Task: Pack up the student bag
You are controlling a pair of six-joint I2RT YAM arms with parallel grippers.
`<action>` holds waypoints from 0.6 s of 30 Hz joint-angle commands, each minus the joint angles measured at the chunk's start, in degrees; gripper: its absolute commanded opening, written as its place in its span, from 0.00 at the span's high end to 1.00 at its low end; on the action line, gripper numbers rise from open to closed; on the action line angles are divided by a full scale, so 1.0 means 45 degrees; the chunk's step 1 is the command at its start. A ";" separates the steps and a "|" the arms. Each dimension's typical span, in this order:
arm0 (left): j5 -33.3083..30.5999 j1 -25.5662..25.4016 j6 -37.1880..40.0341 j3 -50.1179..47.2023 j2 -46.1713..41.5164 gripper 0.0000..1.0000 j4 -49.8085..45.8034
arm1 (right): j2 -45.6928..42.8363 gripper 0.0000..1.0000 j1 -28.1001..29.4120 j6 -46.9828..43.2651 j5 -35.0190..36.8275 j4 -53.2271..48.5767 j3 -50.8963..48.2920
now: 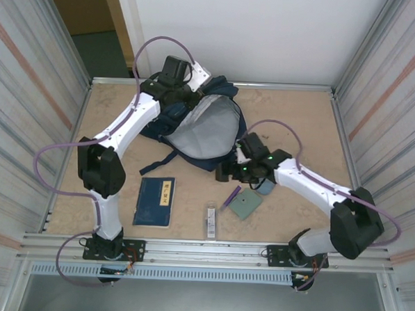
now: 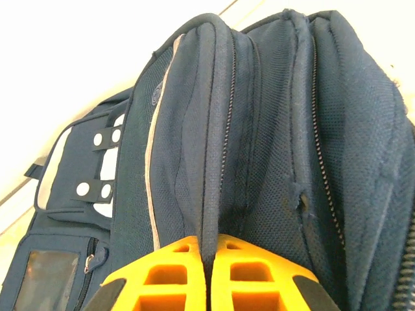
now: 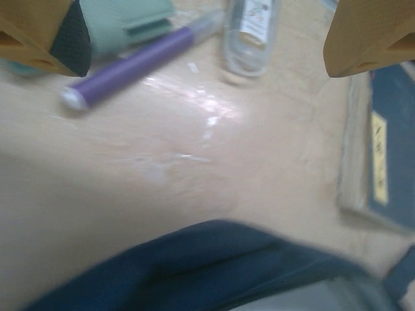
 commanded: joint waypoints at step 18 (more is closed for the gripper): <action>-0.0269 0.0393 -0.3876 -0.5876 -0.2872 0.48 0.0081 | 0.6333 0.26 0.4685 -0.2598 -0.0754 -0.0042 0.5118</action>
